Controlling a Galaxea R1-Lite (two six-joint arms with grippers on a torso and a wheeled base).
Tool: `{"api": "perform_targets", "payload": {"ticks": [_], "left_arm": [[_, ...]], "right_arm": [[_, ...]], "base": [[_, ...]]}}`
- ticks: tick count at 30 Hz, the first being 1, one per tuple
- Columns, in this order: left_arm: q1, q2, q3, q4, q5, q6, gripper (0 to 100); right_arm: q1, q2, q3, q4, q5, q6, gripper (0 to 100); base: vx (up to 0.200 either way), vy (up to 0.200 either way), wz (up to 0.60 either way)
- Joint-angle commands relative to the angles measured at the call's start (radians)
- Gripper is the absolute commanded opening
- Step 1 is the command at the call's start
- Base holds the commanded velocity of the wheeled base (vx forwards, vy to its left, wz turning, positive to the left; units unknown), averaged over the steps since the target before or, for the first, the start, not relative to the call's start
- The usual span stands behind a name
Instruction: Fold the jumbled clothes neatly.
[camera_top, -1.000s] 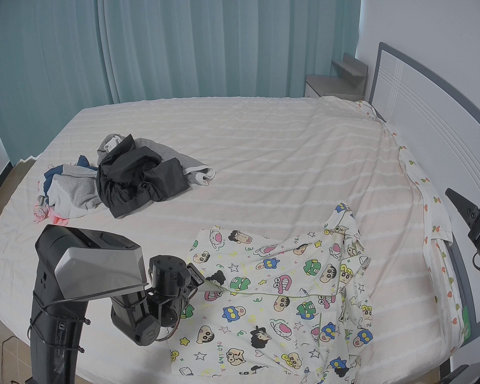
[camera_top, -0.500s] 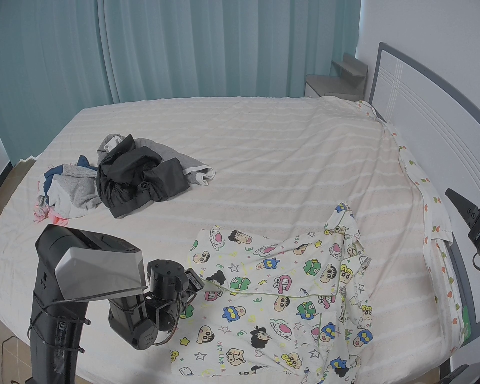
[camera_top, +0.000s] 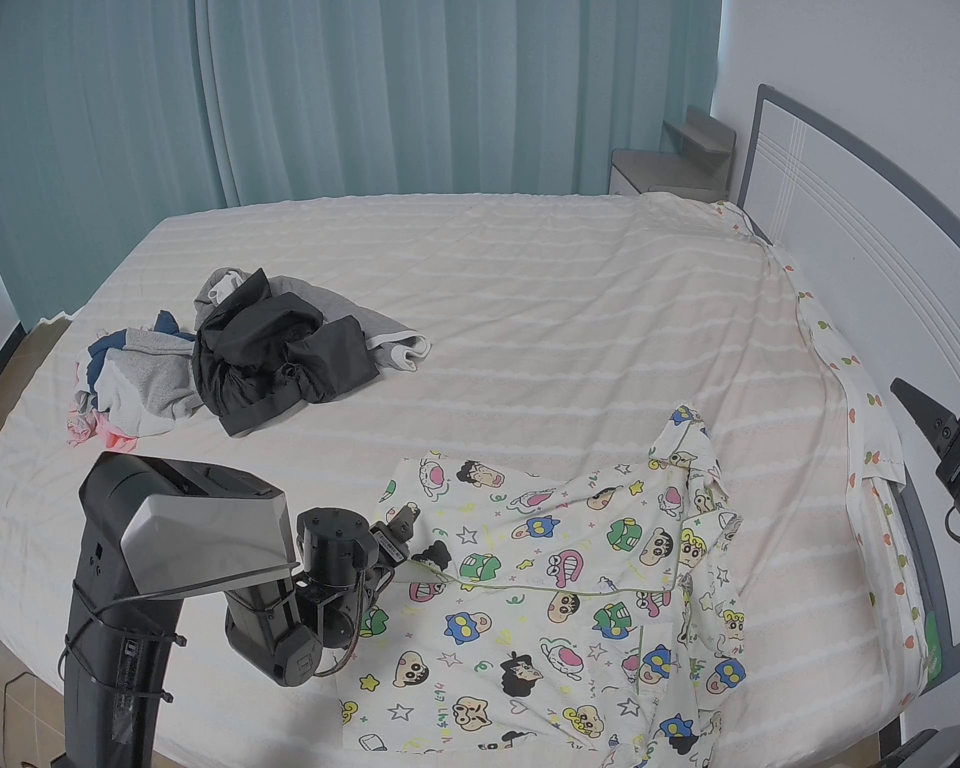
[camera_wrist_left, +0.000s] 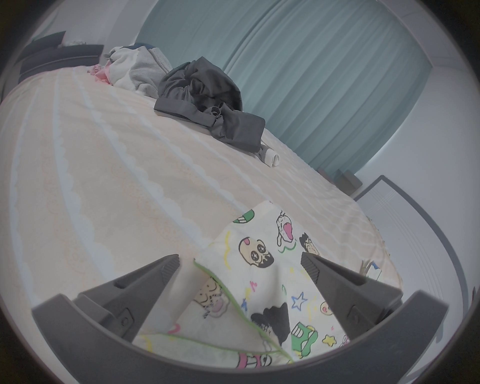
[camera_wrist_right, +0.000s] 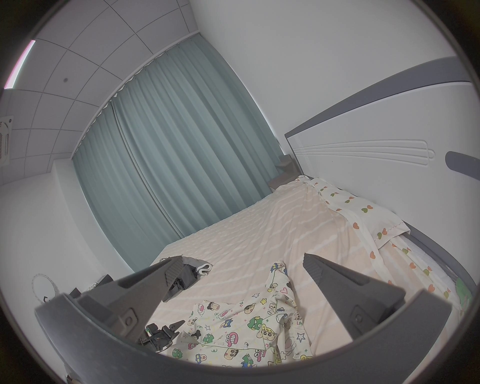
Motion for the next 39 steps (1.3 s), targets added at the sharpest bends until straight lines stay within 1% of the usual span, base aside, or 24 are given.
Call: {"api": "perform_targets", "payload": {"ticks": [1,4,7,10,19,20,29,36,39], "left_arm": [[0.009,0.025,-0.043,0.004,-0.002,-0.022,100],[0.009,0.035,-0.064,0.022,-0.003,-0.041,100],[0.003,0.037,-0.080,0.062,-0.008,-0.079,100],[-0.001,0.037,-0.092,0.070,-0.039,-0.107,100],[0.019,0.069,-0.136,0.070,-0.045,-0.111,100],[0.021,0.077,-0.141,0.070,-0.045,-0.111,0],[0.021,0.081,-0.129,0.070,-0.043,-0.110,0],[0.015,0.049,-0.072,0.065,-0.042,-0.108,0],[0.009,-0.001,-0.027,0.062,-0.039,-0.101,0]], "right_arm": [[0.000,-0.002,-0.001,-0.001,0.000,0.000,100],[0.000,-0.002,-0.001,-0.001,0.000,0.000,100],[0.000,-0.002,-0.001,-0.001,0.000,0.000,100],[0.000,0.000,-0.001,-0.001,0.000,0.000,100],[0.000,0.000,0.001,-0.001,0.000,0.000,100],[0.000,0.000,0.001,-0.001,0.000,0.000,100],[0.002,0.000,0.001,-0.001,0.000,0.000,100],[0.002,-0.002,0.001,-0.001,0.000,0.000,100],[0.002,-0.002,0.001,-0.001,0.000,0.000,100]], "base": [[0.000,0.000,0.00],[0.000,0.000,0.00],[0.000,0.000,0.00],[0.000,0.000,0.00],[0.000,0.000,0.00],[0.000,0.000,0.00],[0.000,0.000,0.00],[0.000,0.000,0.00],[0.000,0.000,0.00]]}}
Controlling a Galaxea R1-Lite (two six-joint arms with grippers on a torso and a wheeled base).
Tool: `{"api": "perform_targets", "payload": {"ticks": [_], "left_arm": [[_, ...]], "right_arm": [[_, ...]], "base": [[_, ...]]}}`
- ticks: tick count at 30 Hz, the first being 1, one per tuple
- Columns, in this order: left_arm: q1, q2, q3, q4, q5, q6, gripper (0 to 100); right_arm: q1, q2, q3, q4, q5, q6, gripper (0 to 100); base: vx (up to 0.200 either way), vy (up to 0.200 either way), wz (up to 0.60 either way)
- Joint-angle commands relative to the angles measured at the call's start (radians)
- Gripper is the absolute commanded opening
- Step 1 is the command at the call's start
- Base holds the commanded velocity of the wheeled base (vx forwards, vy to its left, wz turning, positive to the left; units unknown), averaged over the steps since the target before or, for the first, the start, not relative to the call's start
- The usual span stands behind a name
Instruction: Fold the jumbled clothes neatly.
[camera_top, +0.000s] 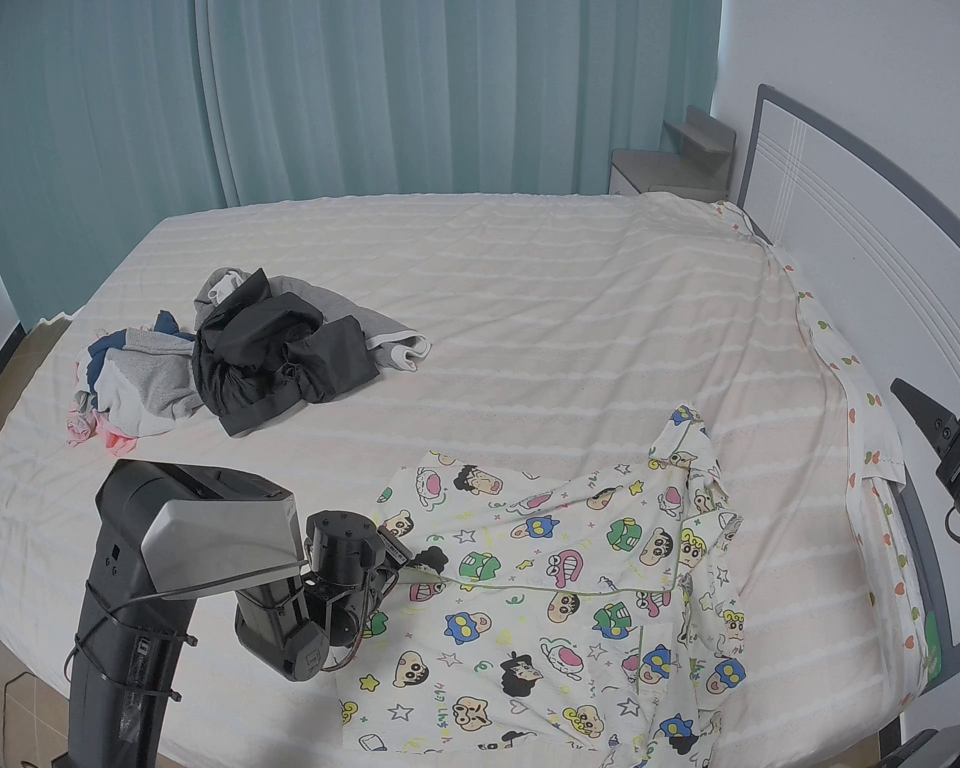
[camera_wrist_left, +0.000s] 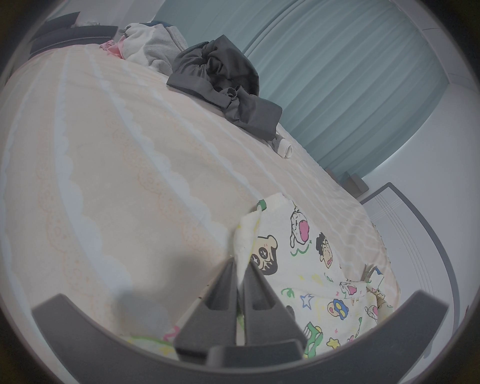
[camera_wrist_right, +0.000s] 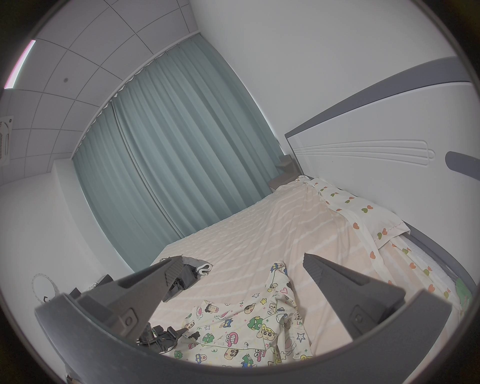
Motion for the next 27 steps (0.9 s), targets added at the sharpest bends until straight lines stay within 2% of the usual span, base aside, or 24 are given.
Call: {"api": "perform_targets", "payload": {"ticks": [1,7,14,22,23,27], "left_arm": [[-0.007,-0.057,0.043,-0.003,0.003,0.005,0],[-0.016,-0.095,0.150,-0.018,0.011,0.074,0],[-0.018,-0.085,0.218,-0.090,0.014,0.077,0],[-0.030,-0.075,0.244,-0.098,0.017,0.074,0],[-0.032,-0.077,0.247,-0.098,0.014,0.072,100],[-0.032,-0.075,0.231,-0.098,0.014,0.075,100]], "right_arm": [[0.001,0.000,0.000,0.000,0.000,0.000,100],[0.001,0.000,0.000,0.000,0.000,0.000,100],[0.001,0.000,0.001,0.000,0.000,0.000,100],[0.001,0.000,0.001,0.000,0.000,0.000,100],[0.001,0.000,0.001,0.000,0.000,0.000,100],[0.001,0.000,0.001,0.000,0.000,0.000,100]], "base": [[0.000,0.000,0.00],[0.000,0.000,0.00],[0.000,0.000,0.00],[0.000,0.000,0.00],[0.000,0.000,0.00],[0.000,0.000,0.00]]}}
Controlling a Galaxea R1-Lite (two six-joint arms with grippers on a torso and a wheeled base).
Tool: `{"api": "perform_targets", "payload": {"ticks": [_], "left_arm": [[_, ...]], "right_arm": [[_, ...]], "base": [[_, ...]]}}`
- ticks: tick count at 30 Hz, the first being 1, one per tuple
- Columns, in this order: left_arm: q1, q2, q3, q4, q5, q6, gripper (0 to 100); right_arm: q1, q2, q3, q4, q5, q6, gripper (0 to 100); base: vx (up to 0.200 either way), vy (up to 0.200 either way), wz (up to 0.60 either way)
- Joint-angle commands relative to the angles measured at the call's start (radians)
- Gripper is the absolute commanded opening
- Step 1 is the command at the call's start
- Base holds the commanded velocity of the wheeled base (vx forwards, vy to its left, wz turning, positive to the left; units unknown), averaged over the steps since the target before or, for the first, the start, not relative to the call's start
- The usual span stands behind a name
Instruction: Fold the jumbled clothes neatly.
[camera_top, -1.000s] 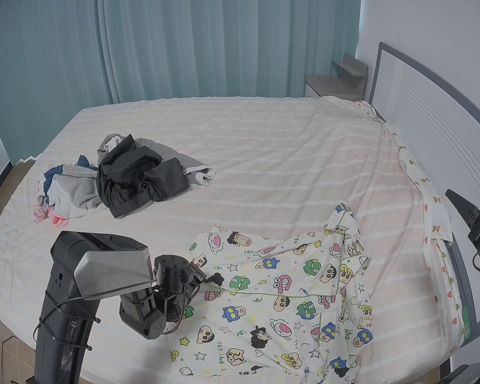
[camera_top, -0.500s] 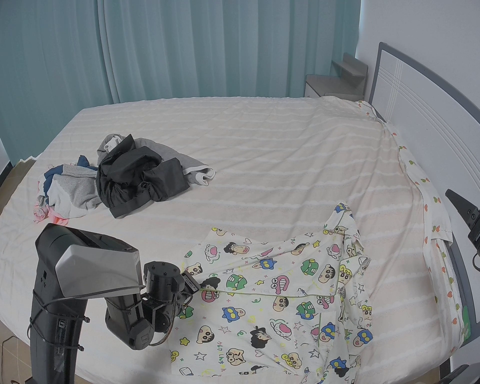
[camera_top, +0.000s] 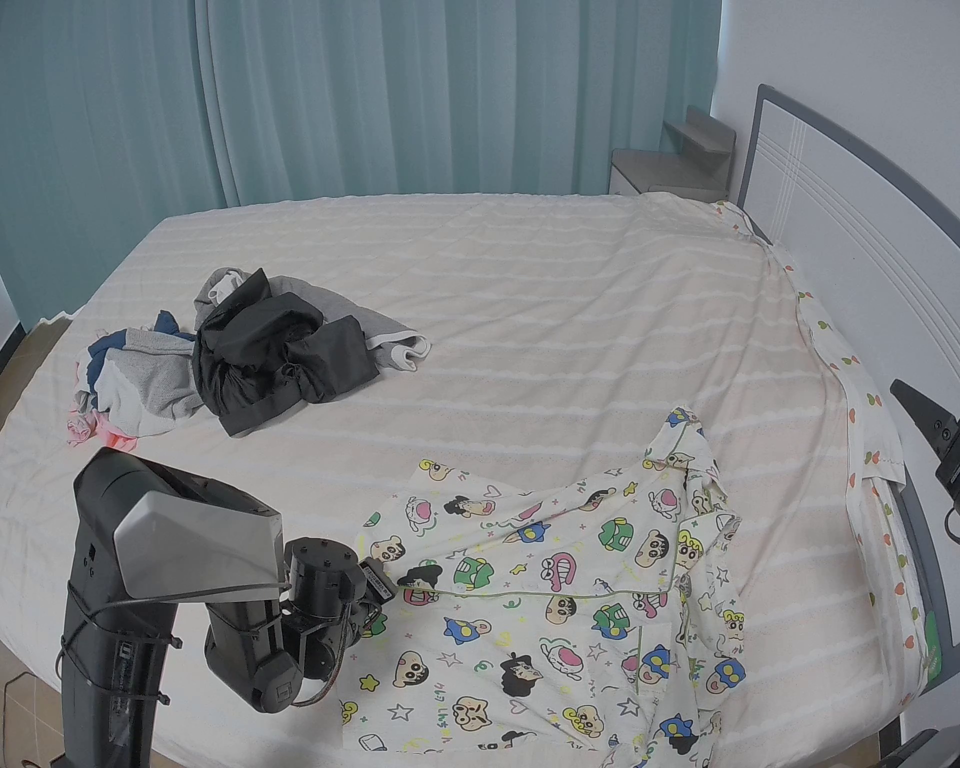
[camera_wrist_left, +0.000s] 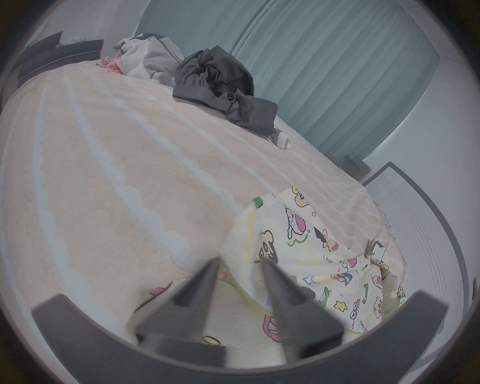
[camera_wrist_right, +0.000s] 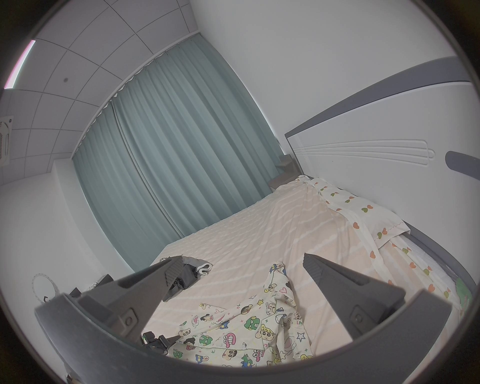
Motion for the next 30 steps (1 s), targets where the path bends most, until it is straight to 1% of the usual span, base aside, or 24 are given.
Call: {"api": "perform_targets", "payload": {"ticks": [1,4,5,8,9,12,13,14,15,16,17,18,19,21,23,26,29,30], "left_arm": [[-0.002,0.001,-0.017,-0.001,0.001,0.004,100],[0.003,-0.007,-0.032,-0.009,0.001,0.018,100],[0.013,-0.028,-0.037,-0.023,-0.001,0.054,100],[0.042,-0.087,-0.056,-0.032,-0.021,0.103,100],[0.052,-0.104,-0.066,-0.029,-0.036,0.112,100],[0.090,-0.139,-0.101,0.002,-0.134,0.155,100],[0.090,-0.139,-0.101,0.002,-0.134,0.155,100],[0.113,-0.145,-0.152,0.071,-0.195,0.205,100],[0.122,-0.145,-0.176,0.111,-0.217,0.228,100],[0.124,-0.145,-0.181,0.118,-0.220,0.233,100],[0.144,-0.142,-0.247,0.213,-0.266,0.276,100],[0.150,-0.137,-0.277,0.262,-0.287,0.293,100],[0.150,-0.136,-0.288,0.279,-0.295,0.297,100],[0.161,-0.133,-0.383,0.430,-0.358,0.328,100],[0.162,-0.123,-0.454,0.515,-0.401,0.334,100],[0.154,-0.100,-0.544,0.583,-0.439,0.334,100],[0.153,-0.059,-0.621,0.597,-0.444,0.348,100],[0.153,-0.053,-0.627,0.597,-0.444,0.354,100]], "right_arm": [[0.000,0.000,0.000,-0.001,0.000,0.000,100],[0.000,0.000,0.000,-0.001,0.000,0.000,100],[-0.002,0.000,0.000,-0.001,0.000,0.000,100],[0.000,0.000,0.000,-0.001,0.000,0.000,100],[0.000,0.000,0.000,-0.001,0.000,0.000,100],[0.000,0.000,0.000,0.001,0.000,0.000,100],[0.000,0.000,0.000,0.001,0.000,0.000,100],[0.000,0.000,0.000,0.001,0.000,0.000,100],[0.000,0.000,0.000,0.001,0.000,0.000,100],[0.000,0.000,0.000,0.001,0.000,0.000,100],[0.000,0.000,0.000,0.001,0.000,-0.002,100],[0.000,0.000,0.000,0.001,-0.001,-0.002,100],[0.000,0.000,0.000,0.001,0.000,-0.003,100],[0.000,-0.002,0.000,0.001,-0.001,-0.009,100],[0.000,-0.002,0.003,0.001,-0.001,-0.020,100],[0.000,-0.002,0.006,0.001,-0.001,-0.028,100],[0.008,-0.003,0.007,-0.001,-0.001,-0.032,100],[0.009,-0.003,0.007,-0.001,-0.003,-0.032,100]], "base": [[0.000,0.000,0.00],[0.000,0.000,0.00],[0.000,0.000,0.00],[0.000,0.000,0.00],[0.000,0.000,0.00],[0.000,0.000,0.00],[0.000,0.000,0.00],[0.000,0.000,0.00],[0.000,0.000,0.00],[0.000,0.000,0.00],[0.000,0.000,0.00],[0.000,0.000,0.00],[0.000,0.000,0.00],[0.000,0.000,0.00],[0.000,0.000,0.00],[0.000,0.000,0.00],[0.000,0.000,0.00],[0.000,0.000,0.00]]}}
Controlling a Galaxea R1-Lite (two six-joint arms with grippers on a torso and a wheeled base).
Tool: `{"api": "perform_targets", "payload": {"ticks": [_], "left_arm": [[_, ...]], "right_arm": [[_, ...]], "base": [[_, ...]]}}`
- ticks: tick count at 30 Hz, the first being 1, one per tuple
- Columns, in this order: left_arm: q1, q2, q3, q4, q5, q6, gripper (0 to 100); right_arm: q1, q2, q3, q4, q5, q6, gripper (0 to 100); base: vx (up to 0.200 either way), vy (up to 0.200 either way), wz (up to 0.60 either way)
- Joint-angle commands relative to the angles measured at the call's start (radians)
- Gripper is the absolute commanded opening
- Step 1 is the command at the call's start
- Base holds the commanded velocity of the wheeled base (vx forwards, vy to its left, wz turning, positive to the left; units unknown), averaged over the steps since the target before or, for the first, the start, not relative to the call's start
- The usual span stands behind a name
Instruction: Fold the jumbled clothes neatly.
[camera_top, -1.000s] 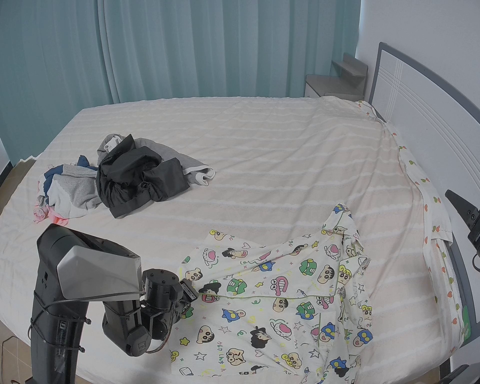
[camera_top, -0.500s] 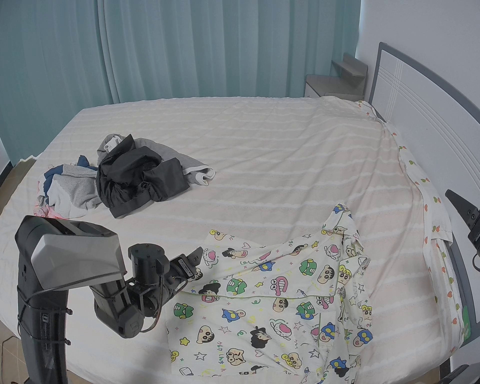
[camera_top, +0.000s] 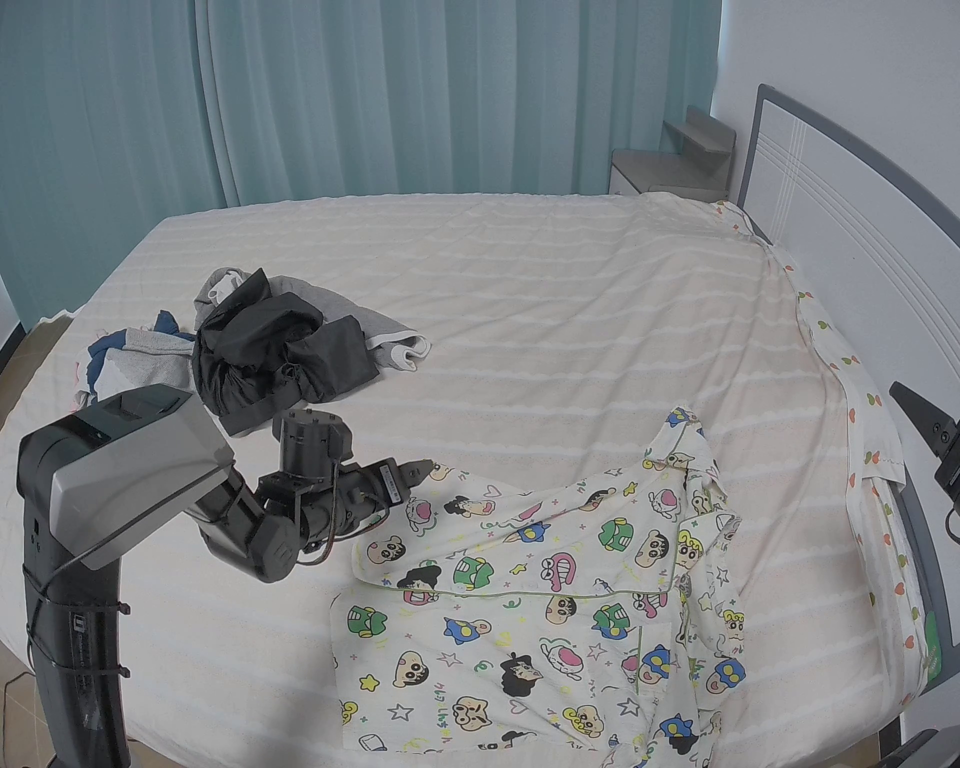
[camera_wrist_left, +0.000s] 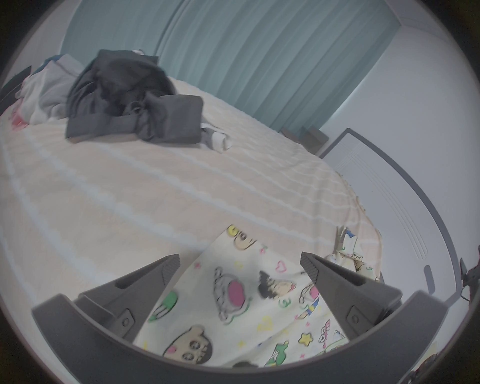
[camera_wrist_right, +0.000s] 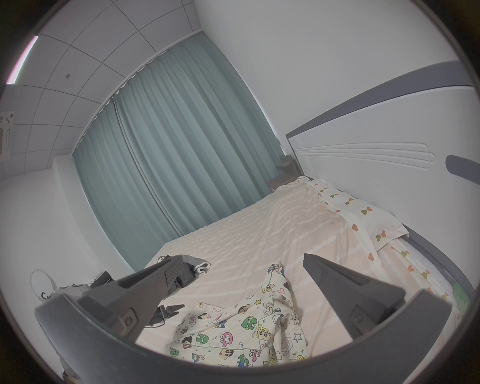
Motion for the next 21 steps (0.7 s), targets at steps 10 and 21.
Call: {"api": "perform_targets", "payload": {"ticks": [10,21], "left_arm": [[-0.020,0.158,-0.237,0.077,-0.036,0.115,100],[-0.057,0.218,-0.313,0.081,0.000,0.138,100]], "right_arm": [[0.078,-0.032,0.011,0.000,-0.023,-0.011,100],[0.078,-0.033,0.009,0.000,-0.023,-0.011,100]], "base": [[0.000,0.000,0.00],[0.000,0.000,0.00]]}}
